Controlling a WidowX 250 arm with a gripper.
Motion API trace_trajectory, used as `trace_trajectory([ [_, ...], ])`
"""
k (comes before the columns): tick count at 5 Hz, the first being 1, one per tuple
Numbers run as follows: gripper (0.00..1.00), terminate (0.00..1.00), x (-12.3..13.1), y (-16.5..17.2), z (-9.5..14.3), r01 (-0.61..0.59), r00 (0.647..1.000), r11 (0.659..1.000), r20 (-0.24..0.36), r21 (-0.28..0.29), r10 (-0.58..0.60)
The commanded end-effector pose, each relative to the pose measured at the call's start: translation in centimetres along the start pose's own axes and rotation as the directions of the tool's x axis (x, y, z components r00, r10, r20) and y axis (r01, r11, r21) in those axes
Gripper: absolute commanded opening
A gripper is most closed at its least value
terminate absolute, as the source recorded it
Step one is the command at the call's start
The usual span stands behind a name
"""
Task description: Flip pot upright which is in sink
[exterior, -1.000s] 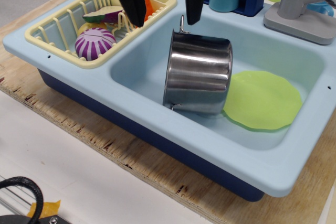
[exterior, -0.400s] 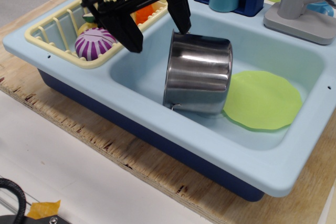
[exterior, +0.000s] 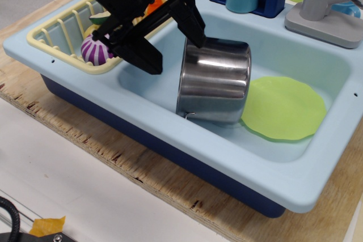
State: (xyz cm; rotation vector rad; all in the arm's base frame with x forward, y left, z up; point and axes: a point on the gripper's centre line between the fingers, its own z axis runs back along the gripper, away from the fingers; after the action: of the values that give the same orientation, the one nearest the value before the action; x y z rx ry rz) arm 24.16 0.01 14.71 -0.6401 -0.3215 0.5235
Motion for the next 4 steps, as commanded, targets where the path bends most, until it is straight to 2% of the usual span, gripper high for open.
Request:
trace_trajectory([
  [1,1.0,0.0,0.6,-0.9,-0.9,0.021,1.0,0.999,0.01,-0.037,-0.021],
  [2,1.0,0.0,0.5,-1.3,-2.0,0.025,1.0,0.999,-0.001,-0.028,-0.025],
  [3,0.0,0.0,0.3,-1.6,-2.9,0.039,0.999,0.999,-0.019,-0.019,-0.04],
  [4,0.0,0.0,0.3,-2.2,-3.1,0.104,0.995,0.994,-0.01,0.044,-0.104],
])
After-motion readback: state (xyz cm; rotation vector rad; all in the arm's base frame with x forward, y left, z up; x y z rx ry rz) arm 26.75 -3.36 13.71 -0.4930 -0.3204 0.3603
